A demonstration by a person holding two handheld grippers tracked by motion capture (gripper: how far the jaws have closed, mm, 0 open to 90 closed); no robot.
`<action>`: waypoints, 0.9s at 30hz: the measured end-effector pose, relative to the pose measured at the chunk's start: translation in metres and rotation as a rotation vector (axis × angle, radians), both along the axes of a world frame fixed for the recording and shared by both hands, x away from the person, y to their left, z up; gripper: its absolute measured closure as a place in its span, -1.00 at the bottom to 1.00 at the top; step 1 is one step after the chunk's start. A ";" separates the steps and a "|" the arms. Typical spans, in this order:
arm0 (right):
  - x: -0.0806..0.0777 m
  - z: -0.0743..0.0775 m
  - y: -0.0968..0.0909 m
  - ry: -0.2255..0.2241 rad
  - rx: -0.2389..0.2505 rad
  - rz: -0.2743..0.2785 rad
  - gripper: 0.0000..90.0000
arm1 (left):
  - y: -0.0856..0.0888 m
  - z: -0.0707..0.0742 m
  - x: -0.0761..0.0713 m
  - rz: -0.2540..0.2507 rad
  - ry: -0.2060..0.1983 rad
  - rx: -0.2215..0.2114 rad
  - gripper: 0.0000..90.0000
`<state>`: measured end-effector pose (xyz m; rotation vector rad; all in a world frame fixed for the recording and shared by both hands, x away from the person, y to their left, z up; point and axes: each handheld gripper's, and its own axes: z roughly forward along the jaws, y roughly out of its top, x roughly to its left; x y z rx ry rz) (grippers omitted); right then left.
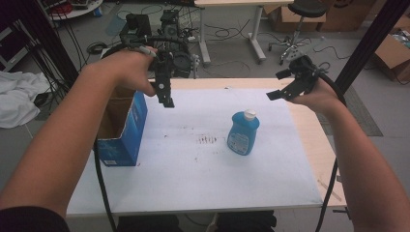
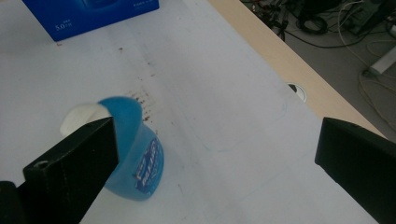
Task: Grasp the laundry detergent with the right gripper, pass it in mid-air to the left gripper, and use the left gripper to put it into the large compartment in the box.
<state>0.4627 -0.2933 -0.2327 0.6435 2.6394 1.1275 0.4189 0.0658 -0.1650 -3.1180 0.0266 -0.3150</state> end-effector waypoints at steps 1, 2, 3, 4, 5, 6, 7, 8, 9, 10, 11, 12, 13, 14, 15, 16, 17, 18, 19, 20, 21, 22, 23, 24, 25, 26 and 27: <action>-0.006 -0.003 -0.005 -0.006 0.002 -0.007 -1.00 | 0.000 0.000 -0.001 -0.004 -0.001 0.000 -1.00; -0.009 -0.004 -0.008 -0.008 0.006 -0.011 -1.00 | 0.000 0.001 -0.002 -0.008 -0.003 -0.001 -1.00; -0.013 -0.006 -0.012 -0.012 0.007 -0.018 -1.00 | 0.001 0.001 -0.003 -0.010 -0.003 -0.004 -1.00; -0.017 -0.008 -0.017 -0.017 0.009 -0.025 -1.00 | 0.001 0.001 -0.005 -0.012 -0.006 -0.007 -1.00; -0.022 -0.009 -0.022 -0.026 0.017 -0.031 -1.00 | 0.002 0.001 -0.006 -0.013 -0.008 -0.011 -1.00; -0.026 -0.011 -0.026 -0.035 0.017 -0.042 -1.00 | 0.003 0.002 -0.006 -0.015 -0.009 -0.009 -1.00; -0.030 -0.013 -0.030 -0.034 0.017 -0.043 -1.00 | 0.003 0.002 -0.007 -0.016 -0.010 -0.010 -1.00; -0.033 -0.014 -0.032 -0.036 0.013 -0.046 -1.00 | 0.004 0.002 -0.007 -0.015 -0.011 -0.016 -1.00; -0.038 -0.016 -0.036 -0.039 0.008 -0.050 -1.00 | 0.005 0.003 -0.008 -0.017 -0.012 -0.011 -1.00; -0.042 -0.017 -0.038 -0.038 0.008 -0.046 -1.00 | 0.006 0.003 -0.009 -0.017 -0.013 -0.012 -1.00; -0.047 -0.019 -0.040 -0.044 0.006 -0.044 -1.00 | 0.006 0.003 -0.010 -0.021 -0.014 -0.016 -1.00; -0.053 -0.022 -0.042 -0.050 0.006 -0.040 -1.00 | 0.007 0.003 -0.011 -0.023 -0.016 -0.018 -1.00; -0.056 -0.023 -0.043 -0.053 0.008 -0.037 -1.00 | 0.007 0.004 -0.012 -0.027 -0.017 -0.018 -1.00; -0.061 -0.026 -0.044 -0.058 0.012 -0.038 -1.00 | 0.008 0.004 -0.013 -0.030 -0.019 -0.018 -1.00; -0.064 -0.029 -0.045 -0.063 0.015 -0.038 -1.00 | 0.008 0.005 -0.015 -0.032 -0.021 -0.020 -1.00; -0.069 -0.033 -0.046 -0.068 0.025 -0.039 -1.00 | 0.009 0.005 -0.015 -0.032 -0.024 -0.025 -1.00; -0.072 -0.037 -0.046 -0.070 0.032 -0.039 -1.00 | 0.009 0.005 -0.016 -0.035 -0.027 -0.026 -1.00; -0.077 -0.041 -0.046 -0.074 0.037 -0.039 -1.00 | 0.009 0.005 -0.017 -0.035 -0.032 -0.031 -1.00; -0.080 -0.046 -0.045 -0.077 0.044 -0.038 -1.00 | 0.010 0.005 -0.018 -0.039 -0.039 -0.035 -1.00; -0.083 -0.052 -0.045 -0.075 0.055 -0.035 -1.00 | 0.009 0.005 -0.019 -0.041 -0.038 -0.032 -1.00; -0.085 -0.056 -0.044 -0.077 0.061 -0.036 -1.00 | 0.010 0.005 -0.020 -0.042 -0.038 -0.036 -1.00; -0.088 -0.062 -0.043 -0.078 0.069 -0.033 -1.00 | 0.010 0.005 -0.021 -0.045 -0.038 -0.037 -1.00; -0.089 -0.067 -0.042 -0.075 0.078 -0.031 -1.00 | 0.010 0.004 -0.022 -0.049 -0.038 -0.042 -1.00; -0.091 -0.073 -0.040 -0.073 0.087 -0.031 -1.00 | 0.010 0.003 -0.022 -0.049 -0.036 -0.039 -1.00; -0.092 -0.077 -0.039 -0.071 0.092 -0.030 -1.00 | 0.010 0.002 -0.023 -0.049 -0.036 -0.039 -1.00; -0.094 -0.082 -0.038 -0.072 0.101 -0.028 -1.00 | 0.010 0.002 -0.024 -0.051 -0.035 -0.034 -1.00; -0.095 -0.086 -0.036 -0.072 0.110 -0.027 -1.00 | 0.011 0.001 -0.025 -0.050 -0.034 -0.038 -1.00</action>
